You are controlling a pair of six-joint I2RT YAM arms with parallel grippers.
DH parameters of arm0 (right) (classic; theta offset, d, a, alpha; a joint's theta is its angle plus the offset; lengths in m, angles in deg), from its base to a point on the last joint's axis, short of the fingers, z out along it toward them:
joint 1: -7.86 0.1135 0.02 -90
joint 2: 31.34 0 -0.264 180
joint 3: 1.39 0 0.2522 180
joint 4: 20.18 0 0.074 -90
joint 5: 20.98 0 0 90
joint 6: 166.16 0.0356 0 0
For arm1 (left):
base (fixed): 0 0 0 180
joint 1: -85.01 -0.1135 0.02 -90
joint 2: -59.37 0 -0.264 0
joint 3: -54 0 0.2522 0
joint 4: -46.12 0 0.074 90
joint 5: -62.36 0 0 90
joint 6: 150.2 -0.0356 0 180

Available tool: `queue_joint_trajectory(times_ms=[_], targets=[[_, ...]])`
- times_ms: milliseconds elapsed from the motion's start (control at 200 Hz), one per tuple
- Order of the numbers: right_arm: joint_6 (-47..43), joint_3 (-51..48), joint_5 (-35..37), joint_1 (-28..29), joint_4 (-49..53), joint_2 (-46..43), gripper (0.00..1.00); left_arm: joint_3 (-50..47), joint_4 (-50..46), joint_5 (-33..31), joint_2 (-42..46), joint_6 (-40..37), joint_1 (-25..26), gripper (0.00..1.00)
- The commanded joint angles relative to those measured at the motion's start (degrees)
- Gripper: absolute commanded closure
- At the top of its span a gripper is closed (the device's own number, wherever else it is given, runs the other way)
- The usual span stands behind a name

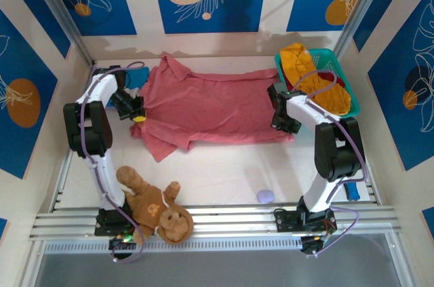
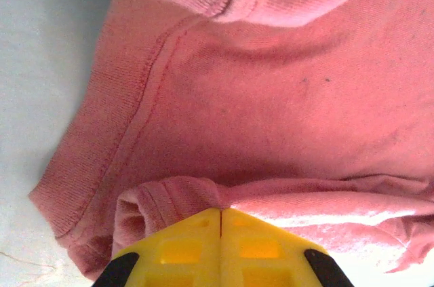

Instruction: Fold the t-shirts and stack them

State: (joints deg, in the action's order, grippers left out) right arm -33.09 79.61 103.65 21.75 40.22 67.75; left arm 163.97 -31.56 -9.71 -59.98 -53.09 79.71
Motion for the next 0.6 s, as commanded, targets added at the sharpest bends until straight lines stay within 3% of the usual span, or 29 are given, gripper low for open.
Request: queue_joint_trajectory(times_ms=[0, 85, 215, 395, 595], targets=[[-0.66, 0.86, 1.17, 1.18, -0.86, -0.45, 0.78, 1.43, -0.43, -0.81, -1.24, 0.02, -1.02, 0.89], [-2.03, 0.60, 0.70, 2.46, -1.02, -1.88, 0.67, 1.30, -0.18, -1.12, -0.40, 0.00, -1.11, 0.67], [-1.96, 1.63, 2.58, 5.20, 2.27, -4.05, 0.61, 0.44, 0.20, -2.42, 2.25, 0.77, -1.20, 0.52], [-0.36, 3.19, 4.09, 9.22, 8.21, -8.11, 0.58, -3.69, -0.06, -3.72, 8.07, 0.89, -1.29, 0.49], [0.82, 3.20, 0.95, 14.41, 8.66, -12.22, 0.58, -13.50, 0.17, -4.51, 15.90, 0.98, 0.81, 0.54]])
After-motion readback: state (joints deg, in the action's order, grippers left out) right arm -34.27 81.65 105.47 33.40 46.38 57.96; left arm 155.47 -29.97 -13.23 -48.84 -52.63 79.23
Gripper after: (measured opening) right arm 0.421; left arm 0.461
